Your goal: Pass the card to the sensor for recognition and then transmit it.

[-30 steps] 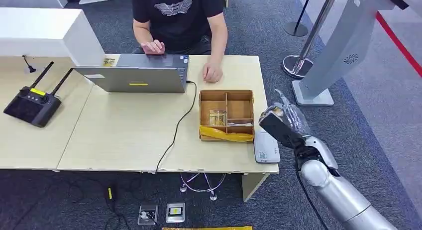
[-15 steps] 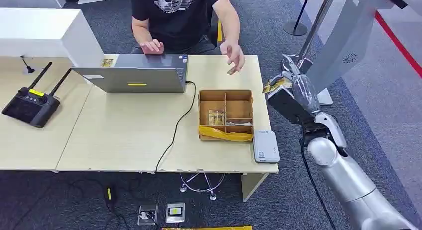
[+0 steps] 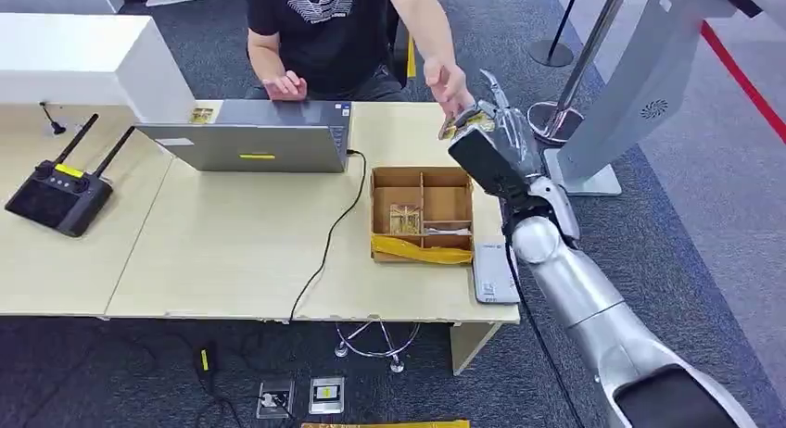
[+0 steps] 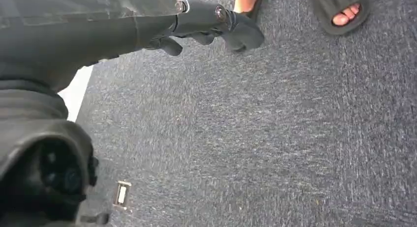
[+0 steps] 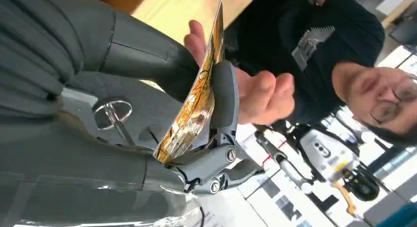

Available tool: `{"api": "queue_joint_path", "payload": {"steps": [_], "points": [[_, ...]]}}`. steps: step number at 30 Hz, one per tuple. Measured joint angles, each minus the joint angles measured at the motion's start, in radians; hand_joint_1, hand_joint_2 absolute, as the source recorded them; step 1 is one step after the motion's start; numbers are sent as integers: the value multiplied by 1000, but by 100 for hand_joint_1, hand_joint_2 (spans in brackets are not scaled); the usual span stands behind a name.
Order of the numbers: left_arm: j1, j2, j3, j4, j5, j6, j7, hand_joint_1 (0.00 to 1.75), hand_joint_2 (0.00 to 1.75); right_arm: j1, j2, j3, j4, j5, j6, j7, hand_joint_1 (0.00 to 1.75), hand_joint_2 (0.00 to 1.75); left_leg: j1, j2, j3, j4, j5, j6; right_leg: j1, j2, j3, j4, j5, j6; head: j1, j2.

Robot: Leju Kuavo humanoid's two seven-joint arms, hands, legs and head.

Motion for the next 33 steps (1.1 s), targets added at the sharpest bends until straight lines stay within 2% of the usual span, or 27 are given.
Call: {"api": "queue_joint_path", "payload": {"steps": [11,17,18,19,26,33], "points": [[5,-13,0,0,6,4,0,0,0,-34,77,1,190,0,-3,-15,175,175,0,0,0,0,0,0,0,0,0,0,0,0,0,0],[7,-14,0,0,5,4,0,0,0,-34,87,2,216,2,-11,-8,175,175,0,-1,0,0,0,0,0,-1,0,0,0,0,0,0],[7,-14,0,0,4,4,0,0,0,-34,87,2,218,2,-12,-6,7,175,0,-1,0,0,0,0,0,-1,0,0,0,0,0,0],[7,-14,0,1,4,4,0,0,0,-34,87,2,221,2,-12,-5,0,0,0,-1,0,0,0,0,0,-1,0,0,0,0,0,0],[8,-14,0,0,2,4,-8,0,0,-31,87,2,228,-12,-32,-29,0,0,0,0,0,0,0,0,0,0,-1,0,0,0,0,0],[9,-16,0,0,2,3,-13,0,0,-30,87,2,228,30,-42,-18,0,0,0,0,0,0,0,0,0,0,-1,0,0,0,0,0]]}}
